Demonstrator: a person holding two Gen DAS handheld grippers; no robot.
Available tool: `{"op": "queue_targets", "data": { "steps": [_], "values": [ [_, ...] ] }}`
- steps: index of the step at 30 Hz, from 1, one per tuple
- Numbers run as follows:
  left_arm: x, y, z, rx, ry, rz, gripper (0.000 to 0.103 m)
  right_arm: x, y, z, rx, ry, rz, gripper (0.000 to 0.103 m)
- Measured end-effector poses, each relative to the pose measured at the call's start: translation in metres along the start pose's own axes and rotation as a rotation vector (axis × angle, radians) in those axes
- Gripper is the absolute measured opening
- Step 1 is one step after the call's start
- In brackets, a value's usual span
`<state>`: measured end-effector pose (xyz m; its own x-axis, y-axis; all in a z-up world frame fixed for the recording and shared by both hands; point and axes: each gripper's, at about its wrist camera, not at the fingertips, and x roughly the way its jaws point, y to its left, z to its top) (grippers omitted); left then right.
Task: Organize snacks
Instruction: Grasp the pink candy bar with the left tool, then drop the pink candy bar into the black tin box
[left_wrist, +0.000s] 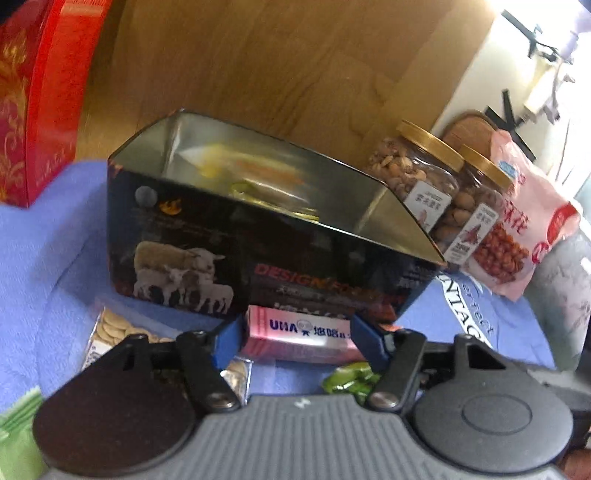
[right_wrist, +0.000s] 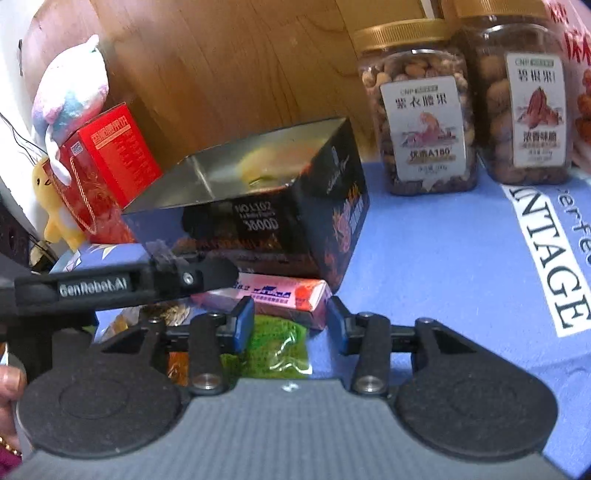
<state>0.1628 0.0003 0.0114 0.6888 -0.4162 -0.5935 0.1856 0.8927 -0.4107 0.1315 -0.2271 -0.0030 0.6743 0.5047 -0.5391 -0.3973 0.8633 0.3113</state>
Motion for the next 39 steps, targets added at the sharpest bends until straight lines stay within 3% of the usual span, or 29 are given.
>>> {"op": "queue_targets", "data": {
  "steps": [3,8,12,21,26,29,34,37,39],
  "values": [
    [-0.019,-0.004,-0.003,0.000,-0.029,-0.011,0.061,-0.015,0.017,-0.006,-0.085,-0.056,-0.020,0.046],
    [-0.070,-0.007,-0.011,0.005,-0.166,0.000,0.061,-0.037,0.045,-0.025,-0.168,-0.128,0.000,0.045],
    [-0.092,-0.008,-0.003,0.008,-0.228,0.000,0.061,-0.040,0.060,-0.018,-0.240,-0.222,-0.029,0.045],
    [-0.065,-0.014,0.043,0.048,-0.267,-0.009,0.061,-0.020,0.051,0.028,-0.262,-0.361,-0.096,0.046],
    [-0.036,-0.006,0.058,0.045,-0.260,0.026,0.063,0.009,0.035,0.040,-0.240,-0.308,-0.119,0.048],
    [-0.037,0.007,0.060,0.032,-0.289,0.062,0.065,0.009,0.027,0.035,-0.207,-0.322,-0.121,0.048],
    [-0.045,0.032,0.076,-0.007,-0.351,0.202,0.065,0.004,0.014,0.036,-0.134,-0.355,-0.144,0.048],
    [-0.039,0.052,0.083,-0.067,-0.310,0.265,0.065,0.005,0.004,0.037,-0.076,-0.331,-0.131,0.048],
    [-0.034,0.063,0.080,-0.123,-0.275,0.238,0.065,0.007,-0.003,0.037,-0.027,-0.306,-0.096,0.049]
  ]
}}
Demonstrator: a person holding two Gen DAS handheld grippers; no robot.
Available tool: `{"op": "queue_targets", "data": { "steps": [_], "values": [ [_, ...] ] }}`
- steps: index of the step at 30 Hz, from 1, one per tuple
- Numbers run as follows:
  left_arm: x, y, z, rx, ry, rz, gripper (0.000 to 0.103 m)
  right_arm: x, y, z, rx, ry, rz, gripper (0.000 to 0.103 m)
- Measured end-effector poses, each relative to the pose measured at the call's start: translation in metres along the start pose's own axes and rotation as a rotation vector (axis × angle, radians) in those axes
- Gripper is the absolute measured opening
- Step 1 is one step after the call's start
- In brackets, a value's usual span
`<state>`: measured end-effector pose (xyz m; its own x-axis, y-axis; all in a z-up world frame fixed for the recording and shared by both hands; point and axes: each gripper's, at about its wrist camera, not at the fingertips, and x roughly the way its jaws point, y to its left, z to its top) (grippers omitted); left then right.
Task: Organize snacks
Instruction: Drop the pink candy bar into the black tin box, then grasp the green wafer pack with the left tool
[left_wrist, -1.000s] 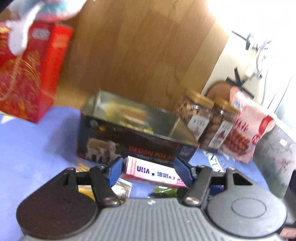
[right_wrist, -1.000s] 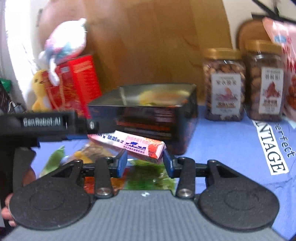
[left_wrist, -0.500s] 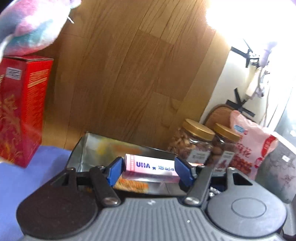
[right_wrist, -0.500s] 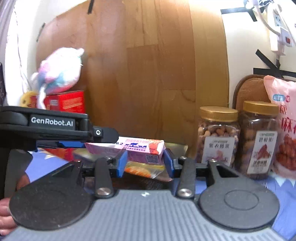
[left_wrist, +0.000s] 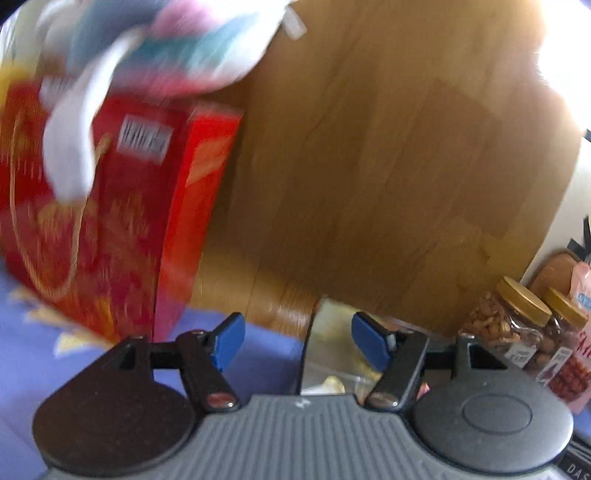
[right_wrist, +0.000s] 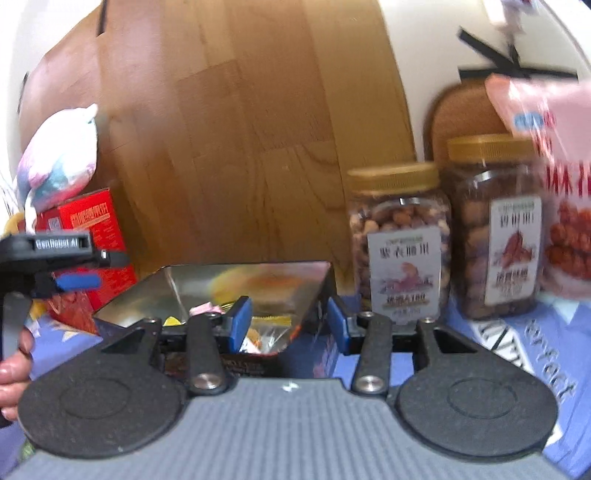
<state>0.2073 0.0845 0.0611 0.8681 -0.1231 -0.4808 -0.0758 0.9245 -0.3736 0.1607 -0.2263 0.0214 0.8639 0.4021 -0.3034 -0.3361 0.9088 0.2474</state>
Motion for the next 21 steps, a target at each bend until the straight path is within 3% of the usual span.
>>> {"op": "queue_targets", "data": {
  "steps": [6,11,18,21],
  "values": [
    [0.014,-0.007,-0.021,-0.020,0.127,-0.088,0.069,0.004,-0.005,-0.002,0.089,0.058,0.093,0.058],
    [0.001,-0.030,-0.033,0.029,0.129,-0.019,0.069,-0.002,0.003,-0.004,0.059,0.061,0.083,0.062],
    [-0.023,-0.018,-0.042,0.001,0.122,-0.051,0.071,-0.008,0.007,-0.006,0.033,0.064,0.083,0.062],
    [-0.043,-0.004,-0.039,-0.051,0.119,-0.103,0.070,-0.024,0.002,-0.002,0.049,0.007,0.074,0.061]
  ]
}}
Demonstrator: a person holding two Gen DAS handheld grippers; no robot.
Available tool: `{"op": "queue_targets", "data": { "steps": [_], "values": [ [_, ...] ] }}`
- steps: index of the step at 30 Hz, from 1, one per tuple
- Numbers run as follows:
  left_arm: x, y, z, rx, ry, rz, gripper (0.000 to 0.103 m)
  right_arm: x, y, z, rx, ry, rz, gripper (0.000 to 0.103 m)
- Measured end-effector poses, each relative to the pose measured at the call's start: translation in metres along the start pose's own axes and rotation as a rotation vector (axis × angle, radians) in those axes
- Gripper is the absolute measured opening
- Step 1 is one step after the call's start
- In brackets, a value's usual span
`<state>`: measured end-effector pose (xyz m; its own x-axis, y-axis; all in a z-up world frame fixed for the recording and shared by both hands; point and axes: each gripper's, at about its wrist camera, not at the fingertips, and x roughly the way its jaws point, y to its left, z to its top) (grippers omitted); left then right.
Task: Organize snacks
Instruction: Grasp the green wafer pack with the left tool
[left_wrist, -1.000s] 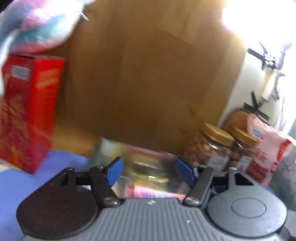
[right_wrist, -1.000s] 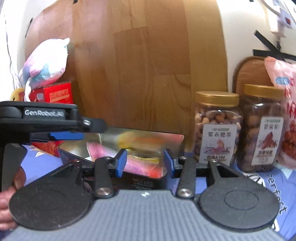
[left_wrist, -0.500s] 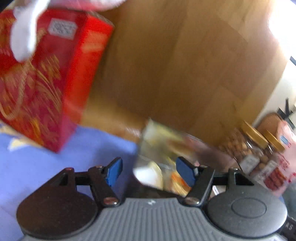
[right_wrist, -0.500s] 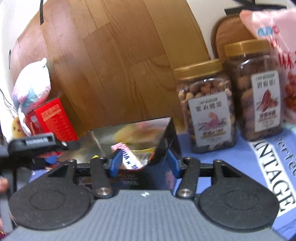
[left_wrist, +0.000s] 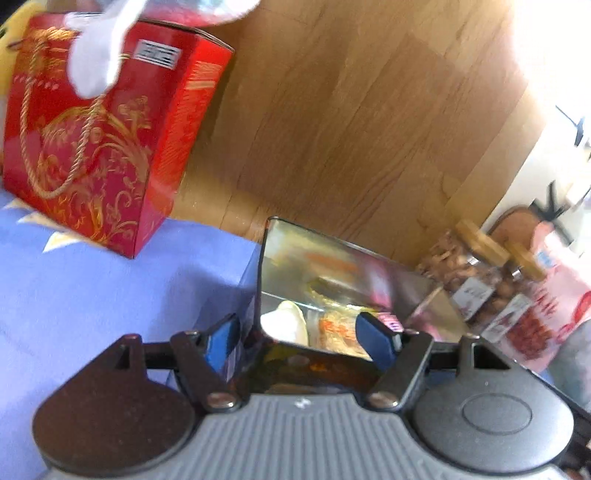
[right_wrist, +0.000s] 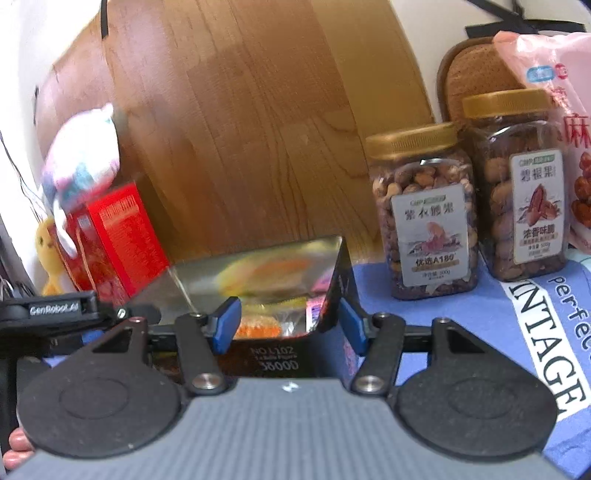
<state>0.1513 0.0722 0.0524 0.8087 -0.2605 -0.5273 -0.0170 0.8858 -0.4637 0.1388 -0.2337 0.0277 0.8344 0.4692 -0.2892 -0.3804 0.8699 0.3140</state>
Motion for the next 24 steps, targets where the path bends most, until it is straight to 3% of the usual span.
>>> {"op": "queue_targets", "data": {
  "steps": [2,4,7,10,12,14,19,21,24],
  "values": [
    [-0.025,0.012,-0.002,-0.005,-0.045,-0.010,0.072,-0.020,0.001,0.002,-0.005,-0.038,0.000,0.061],
    [-0.045,0.023,-0.007,-0.005,-0.075,-0.001,0.072,-0.034,0.003,-0.002,0.023,-0.014,0.069,0.062],
    [-0.066,0.043,-0.018,-0.035,-0.037,-0.018,0.072,-0.038,0.014,-0.020,0.050,0.111,0.218,0.060],
    [-0.083,0.056,-0.036,-0.048,0.002,-0.040,0.072,-0.031,0.039,-0.046,0.023,0.231,0.305,0.059],
    [-0.091,0.062,-0.043,-0.039,0.004,-0.033,0.072,-0.024,0.060,-0.056,-0.047,0.273,0.309,0.054],
    [-0.091,0.068,-0.048,-0.064,0.019,-0.023,0.073,-0.015,0.076,-0.056,-0.087,0.259,0.296,0.054],
    [-0.084,0.072,-0.060,-0.086,0.056,0.011,0.073,0.033,0.089,-0.046,-0.080,0.302,0.243,0.053],
    [-0.081,0.073,-0.069,-0.080,0.083,0.031,0.073,0.051,0.087,-0.052,-0.067,0.381,0.238,0.045],
    [-0.088,0.075,-0.078,-0.050,0.071,0.039,0.072,0.035,0.087,-0.059,-0.082,0.422,0.292,0.037]
  ]
}}
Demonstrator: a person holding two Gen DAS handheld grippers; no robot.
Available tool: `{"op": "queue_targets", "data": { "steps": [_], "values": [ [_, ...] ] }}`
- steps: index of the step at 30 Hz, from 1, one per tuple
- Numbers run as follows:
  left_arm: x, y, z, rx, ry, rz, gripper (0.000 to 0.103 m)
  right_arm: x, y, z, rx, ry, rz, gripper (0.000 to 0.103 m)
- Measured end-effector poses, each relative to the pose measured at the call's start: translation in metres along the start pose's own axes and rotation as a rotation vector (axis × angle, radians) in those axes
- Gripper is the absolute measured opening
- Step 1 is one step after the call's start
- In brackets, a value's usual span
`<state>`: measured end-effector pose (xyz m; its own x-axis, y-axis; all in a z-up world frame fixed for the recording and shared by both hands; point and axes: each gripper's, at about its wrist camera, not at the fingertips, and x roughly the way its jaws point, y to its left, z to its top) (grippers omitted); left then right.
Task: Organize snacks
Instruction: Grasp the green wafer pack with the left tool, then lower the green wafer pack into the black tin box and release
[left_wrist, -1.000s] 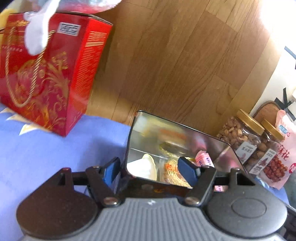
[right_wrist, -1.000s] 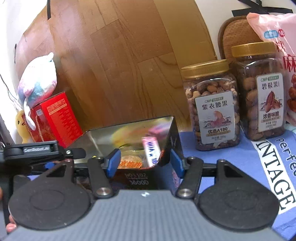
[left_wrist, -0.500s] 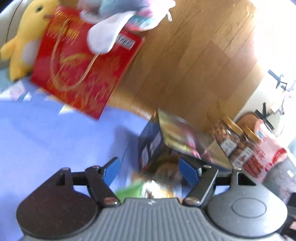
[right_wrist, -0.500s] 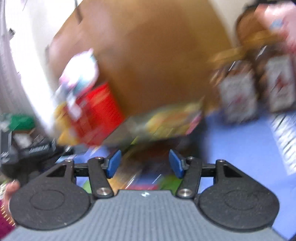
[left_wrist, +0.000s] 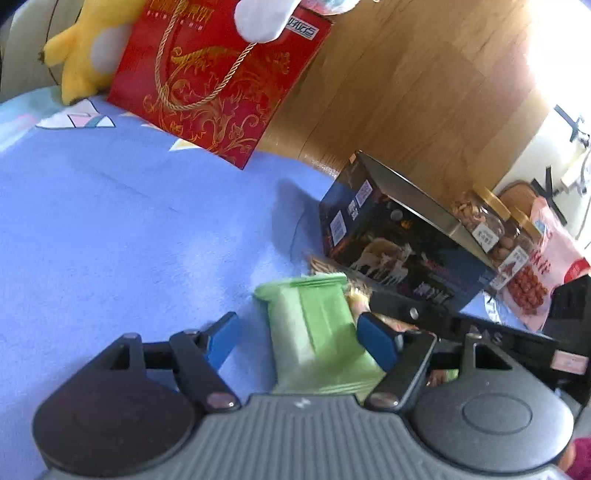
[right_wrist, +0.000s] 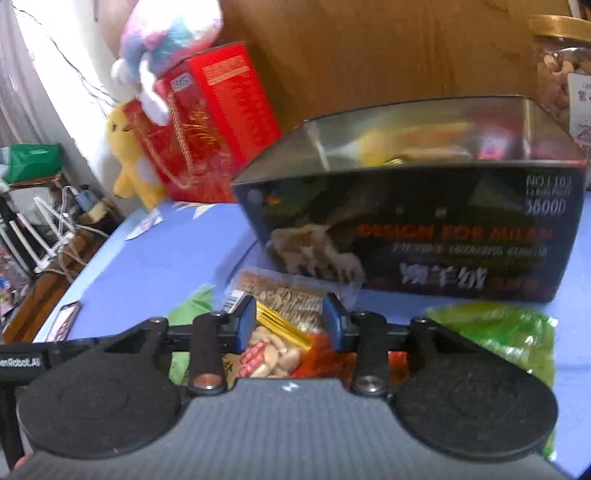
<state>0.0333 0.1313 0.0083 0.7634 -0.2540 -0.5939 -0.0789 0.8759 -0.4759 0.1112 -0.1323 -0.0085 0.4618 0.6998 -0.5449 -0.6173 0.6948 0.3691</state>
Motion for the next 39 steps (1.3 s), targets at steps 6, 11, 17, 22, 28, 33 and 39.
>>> {"op": "queue_targets", "data": {
  "steps": [6,11,17,22,28,33,39],
  "values": [
    [-0.014,0.012,-0.010,0.007,-0.040,0.026,0.072,-0.036,0.036,-0.051,-0.087,0.037,0.067,0.026],
    [-0.026,0.016,-0.018,-0.005,-0.032,-0.030,0.072,-0.052,0.037,-0.054,-0.046,-0.051,0.061,0.031],
    [-0.035,0.028,-0.009,-0.068,-0.050,-0.067,0.073,-0.031,0.075,-0.047,-0.222,-0.015,0.054,0.043],
    [-0.028,0.033,-0.007,-0.075,0.007,-0.080,0.072,0.002,0.100,-0.043,-0.362,0.032,0.016,0.043],
    [-0.020,0.021,-0.015,-0.017,0.017,-0.085,0.052,0.020,0.102,-0.042,-0.401,0.055,0.007,0.025],
    [-0.030,0.007,-0.012,-0.009,-0.028,-0.128,0.052,-0.009,0.109,-0.050,-0.452,-0.083,-0.033,0.022],
    [-0.031,-0.034,0.017,0.080,-0.115,-0.179,0.052,-0.033,0.101,-0.037,-0.501,-0.272,-0.137,0.022]
  ]
}}
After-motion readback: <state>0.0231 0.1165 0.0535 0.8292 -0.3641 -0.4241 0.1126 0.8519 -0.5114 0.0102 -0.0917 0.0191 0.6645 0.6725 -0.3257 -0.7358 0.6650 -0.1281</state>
